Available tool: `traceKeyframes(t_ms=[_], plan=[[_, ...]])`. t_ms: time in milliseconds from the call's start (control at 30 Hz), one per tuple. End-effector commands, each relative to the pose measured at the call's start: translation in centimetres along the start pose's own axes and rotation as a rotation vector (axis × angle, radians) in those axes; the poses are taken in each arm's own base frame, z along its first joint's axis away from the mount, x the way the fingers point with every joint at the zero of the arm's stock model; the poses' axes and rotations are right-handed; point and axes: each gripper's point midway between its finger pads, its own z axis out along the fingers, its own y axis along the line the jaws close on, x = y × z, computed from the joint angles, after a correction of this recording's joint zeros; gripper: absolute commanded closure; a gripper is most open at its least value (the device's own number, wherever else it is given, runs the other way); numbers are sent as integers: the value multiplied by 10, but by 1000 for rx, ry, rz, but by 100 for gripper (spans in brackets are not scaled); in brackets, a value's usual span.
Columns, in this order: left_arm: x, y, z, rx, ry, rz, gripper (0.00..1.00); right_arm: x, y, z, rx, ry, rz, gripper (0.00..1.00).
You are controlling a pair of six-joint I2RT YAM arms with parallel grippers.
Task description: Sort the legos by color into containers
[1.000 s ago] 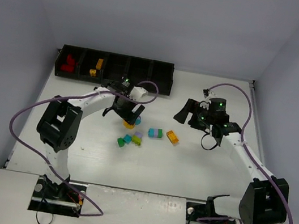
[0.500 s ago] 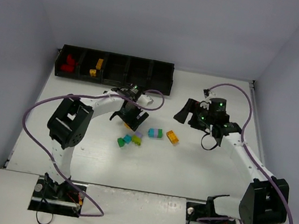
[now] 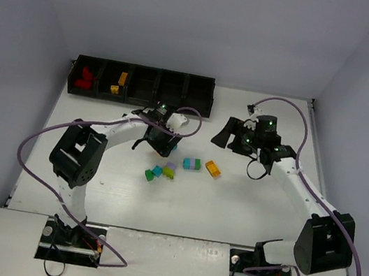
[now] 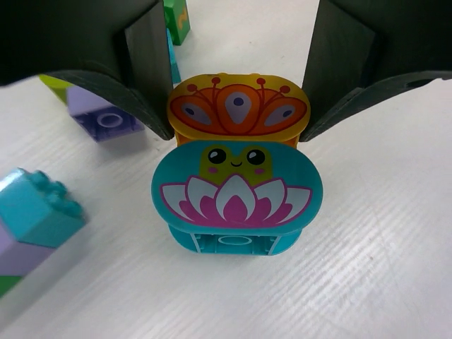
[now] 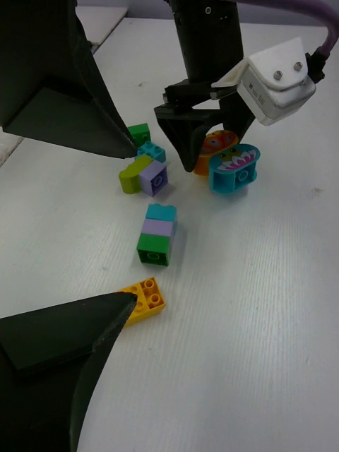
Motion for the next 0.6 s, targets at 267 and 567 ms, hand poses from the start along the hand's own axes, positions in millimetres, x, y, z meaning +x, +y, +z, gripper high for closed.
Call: traceKeyframes(t_ms=[267,567], plan=[[-102,-47,-98,95,-473,332,72,-32,92,3,-321,23,-127,17],[-108,-73,-110,126,-521,416,71,-28,106,17,-374,67,-142,17]])
